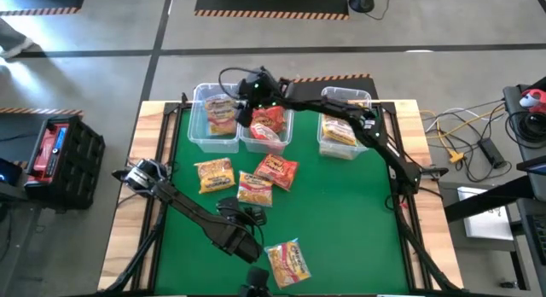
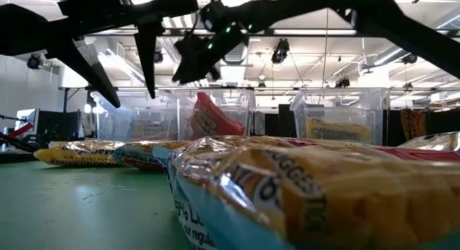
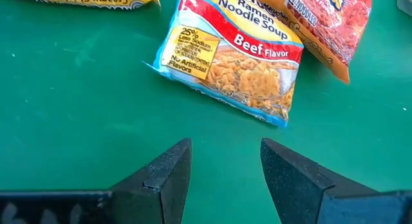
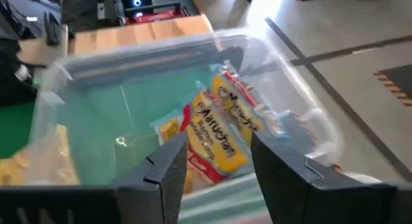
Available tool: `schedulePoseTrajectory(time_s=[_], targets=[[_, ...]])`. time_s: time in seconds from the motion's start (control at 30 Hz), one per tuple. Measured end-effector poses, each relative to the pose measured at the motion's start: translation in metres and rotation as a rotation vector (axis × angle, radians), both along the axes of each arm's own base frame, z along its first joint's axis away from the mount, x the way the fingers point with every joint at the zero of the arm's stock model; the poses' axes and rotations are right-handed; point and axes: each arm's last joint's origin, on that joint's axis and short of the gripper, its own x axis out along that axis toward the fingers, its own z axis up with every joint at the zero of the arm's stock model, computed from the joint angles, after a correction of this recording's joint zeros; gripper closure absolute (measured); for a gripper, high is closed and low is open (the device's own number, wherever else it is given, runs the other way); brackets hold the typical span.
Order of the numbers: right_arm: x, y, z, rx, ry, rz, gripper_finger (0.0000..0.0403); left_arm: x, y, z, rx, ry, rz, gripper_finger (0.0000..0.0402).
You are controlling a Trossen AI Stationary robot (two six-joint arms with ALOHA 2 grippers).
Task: Sort Maruchan noodles
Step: Put the bottom blue noodle pack into the top left transparent bin
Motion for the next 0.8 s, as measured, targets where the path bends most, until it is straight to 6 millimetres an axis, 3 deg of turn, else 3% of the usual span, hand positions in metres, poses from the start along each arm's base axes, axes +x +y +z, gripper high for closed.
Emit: schedulePoseTrajectory(time_s=[0.2, 0.33, 0.47, 0.67, 0.8], targets=[[-0.042, 0.016, 0.05, 0.108, 0.075, 0.043, 0.0253, 0.001, 0.0, 0.0, -0.004, -0.006, -0.003, 0.0232], [-0.069, 0.034, 0.075, 0.137, 0.144, 0.18, 0.0265, 0.004, 0.005, 0.0, -0.003, -0.001, 0.007, 0.0232], [-0.099, 0.048, 0.097, 0.145, 0.218, 0.207, 0.0276, 0.01, 0.014, -0.001, 0.002, 0.012, -0.013, 0.0232], [-0.137, 0.068, 0.105, 0.206, 0.379, 0.23, 0.0282, 0.03, 0.029, -0.002, 0.0, 0.005, -0.13, 0.0232], [-0.156, 0.086, 0.093, 0.258, 0.488, 0.254, 0.028, 0.037, 0.043, -0.001, 0.024, 0.023, -0.154, 0.0232]])
